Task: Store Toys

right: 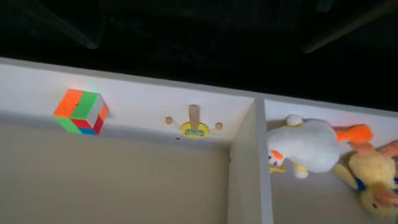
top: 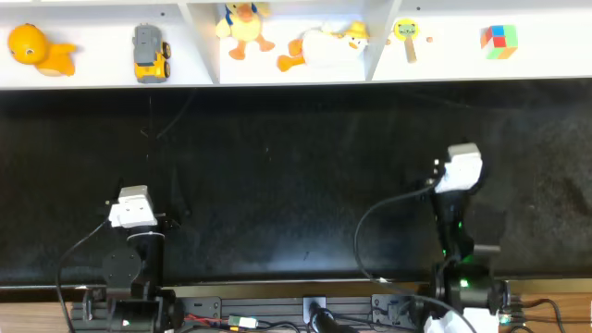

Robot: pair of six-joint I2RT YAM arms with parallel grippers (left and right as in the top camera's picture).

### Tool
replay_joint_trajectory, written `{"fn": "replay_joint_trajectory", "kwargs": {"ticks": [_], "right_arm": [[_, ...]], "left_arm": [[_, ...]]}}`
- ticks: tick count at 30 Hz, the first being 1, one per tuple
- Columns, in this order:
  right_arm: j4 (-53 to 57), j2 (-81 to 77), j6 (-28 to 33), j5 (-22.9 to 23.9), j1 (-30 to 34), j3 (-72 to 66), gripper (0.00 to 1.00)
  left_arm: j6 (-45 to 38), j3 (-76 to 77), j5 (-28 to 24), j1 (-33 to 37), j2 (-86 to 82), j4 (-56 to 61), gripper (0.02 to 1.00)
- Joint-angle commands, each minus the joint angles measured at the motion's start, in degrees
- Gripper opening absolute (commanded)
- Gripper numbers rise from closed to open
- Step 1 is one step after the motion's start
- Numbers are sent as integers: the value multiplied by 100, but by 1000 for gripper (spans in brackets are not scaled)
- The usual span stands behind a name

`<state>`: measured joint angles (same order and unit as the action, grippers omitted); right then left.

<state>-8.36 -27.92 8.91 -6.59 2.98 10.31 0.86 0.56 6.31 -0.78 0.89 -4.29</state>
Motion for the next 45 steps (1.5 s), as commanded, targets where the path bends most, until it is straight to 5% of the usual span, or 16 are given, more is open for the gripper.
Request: {"fn": "replay_joint_trajectory", "kwargs": {"ticks": [1, 9, 23, 45], "right_arm": [[-46, 658, -278, -2, -9, -428, 993], [212, 1462, -431, 4, -9, -1008, 996], [1281, 2068, -1777, 470, -162, -1005, 996], [1274, 2776, -1792, 472, -302, -1005, 993]], "left_arm": [[-131, -11, 68, -20, -74, -7, 998], [-131, -11, 68, -20, -74, -7, 998], [-131, -11, 68, -20, -74, -7, 998], [-131, -11, 68, -20, -74, -7, 998]]}}
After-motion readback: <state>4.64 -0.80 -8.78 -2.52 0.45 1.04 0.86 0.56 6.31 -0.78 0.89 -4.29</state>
